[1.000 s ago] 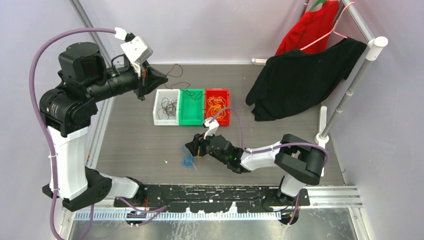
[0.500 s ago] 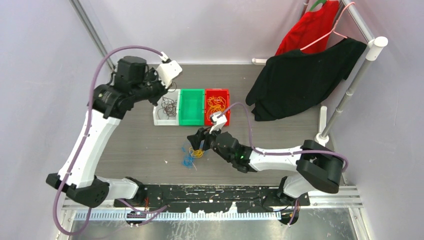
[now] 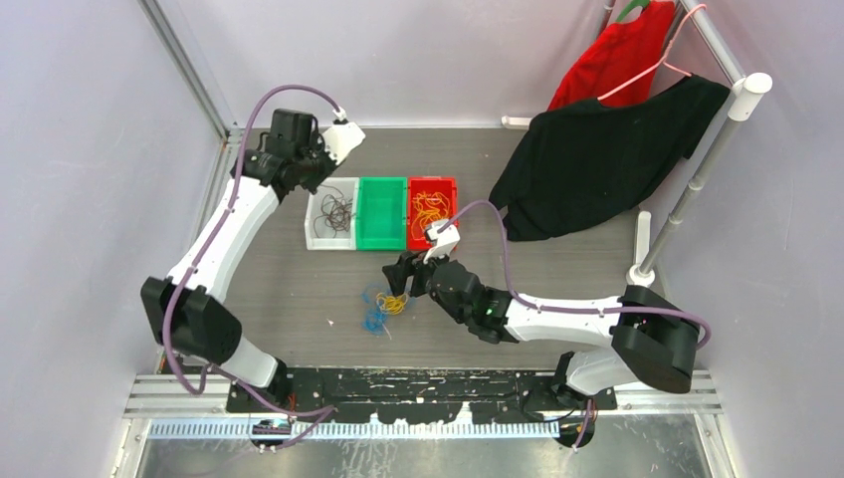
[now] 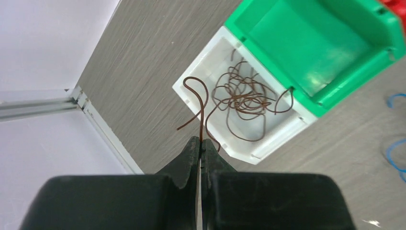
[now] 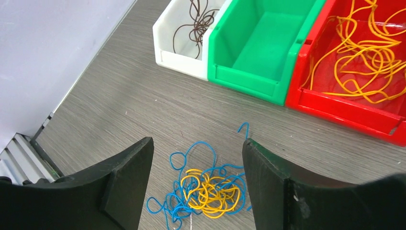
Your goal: Untangle the cables
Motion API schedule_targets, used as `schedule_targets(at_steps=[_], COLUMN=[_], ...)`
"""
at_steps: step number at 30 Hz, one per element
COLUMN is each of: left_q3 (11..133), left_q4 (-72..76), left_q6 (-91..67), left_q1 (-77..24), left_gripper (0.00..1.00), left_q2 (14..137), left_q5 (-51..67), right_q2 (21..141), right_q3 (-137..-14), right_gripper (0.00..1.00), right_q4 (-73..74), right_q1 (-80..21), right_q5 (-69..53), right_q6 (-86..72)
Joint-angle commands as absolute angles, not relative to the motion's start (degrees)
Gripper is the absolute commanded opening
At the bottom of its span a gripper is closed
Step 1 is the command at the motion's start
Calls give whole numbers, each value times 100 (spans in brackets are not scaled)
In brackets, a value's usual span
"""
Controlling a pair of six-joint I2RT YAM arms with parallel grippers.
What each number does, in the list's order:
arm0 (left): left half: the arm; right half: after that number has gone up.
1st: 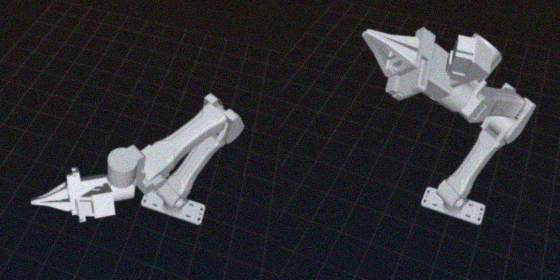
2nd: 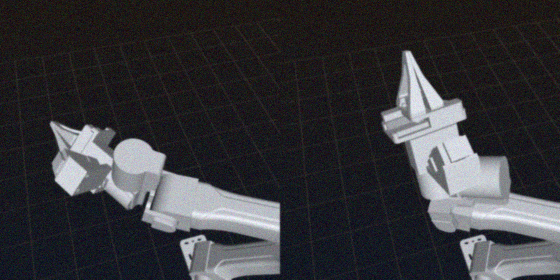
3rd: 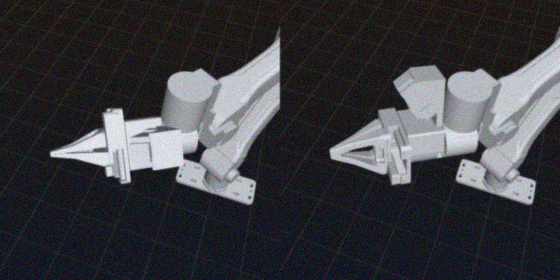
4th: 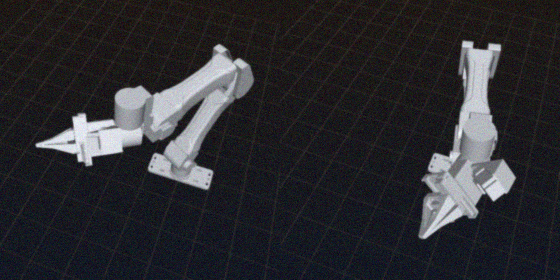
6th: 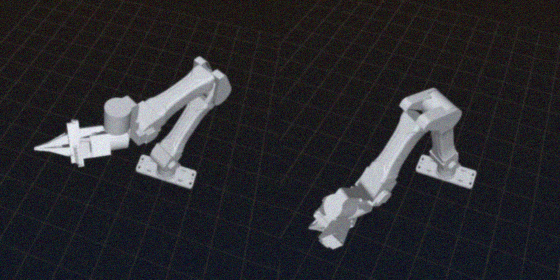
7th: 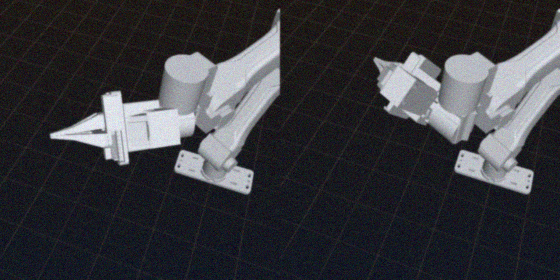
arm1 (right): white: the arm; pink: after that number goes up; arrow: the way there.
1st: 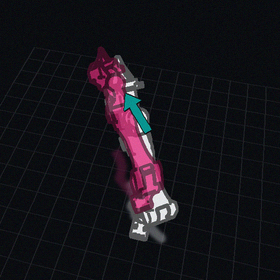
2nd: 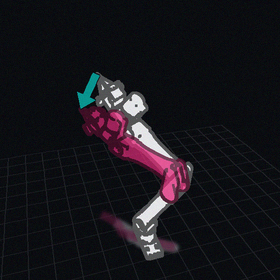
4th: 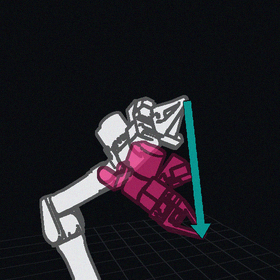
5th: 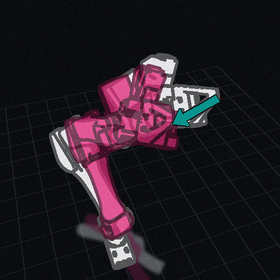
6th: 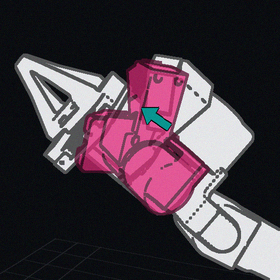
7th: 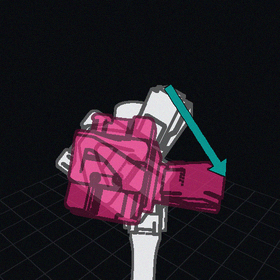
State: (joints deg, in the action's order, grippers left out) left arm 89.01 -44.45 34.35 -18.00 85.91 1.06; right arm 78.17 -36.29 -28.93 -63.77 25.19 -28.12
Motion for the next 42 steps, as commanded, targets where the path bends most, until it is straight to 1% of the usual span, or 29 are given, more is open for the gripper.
schedule_targets(at_steps=[1, 9, 18, 25, 30, 35, 36, 37, 40, 41, 42], left_q3=[8958, 8541, 8452, 8152, 7700, 7632, 7682, 7750, 8030, 8125, 8197], left_q4=[-3589, -3141, -3250, -2758, -2103, -2268, -2385, -2540, -3140, -3315, -3452], left_q6=[3648, 3510, 2851, 2871, 2851, 2878, 2874, 2876, 2872, 2845, 2810], left_q1=[-1462, -1399, -1404, -1403, -1452, -1492, -1487, -1486, -1441, -1415, -1389], left_gripper=[0, 0, 0, 0, 0, 0, 2, 6, 27, 37, 51], left_q2=[8883, 9232, 9839, 10253, 10422, 10470, 10429, 10372, 10179, 10099, 9996], left_q5=[87, 264, 720, 539, 414, 527, 549, 556, 623, 700, 779], right_q2=[7500, 7480, 7347, 7195, 7183, 7070, 7014, 6946, 6848, 6842, 6831], right_q3=[-3825, -3800, -3880, -3855, -3802, -3784, -3793, -3803, -3900, -3965, -4023], right_gripper=[73, 73, 73, 73, 74, 76, 77, 78, 81, 81, 81], right_q4=[-2922, -2803, -2582, -2479, -2584, -2480, -2424, -2380, -2095, -1944, -1824], right_q1=[-6355, -6346, -6337, -6328, -6328, -6319, -6315, -6307, -6245, -6222, -6207], right_q5=[2842, 2973, 3019, 3034, 3002, 3081, 3090, 3082, 2976, 2926, 2882], right_q6=[-2689, -2696, -2698, -2665, -2681, -2720, -2718, -2716, -2713, -2715, -2712])
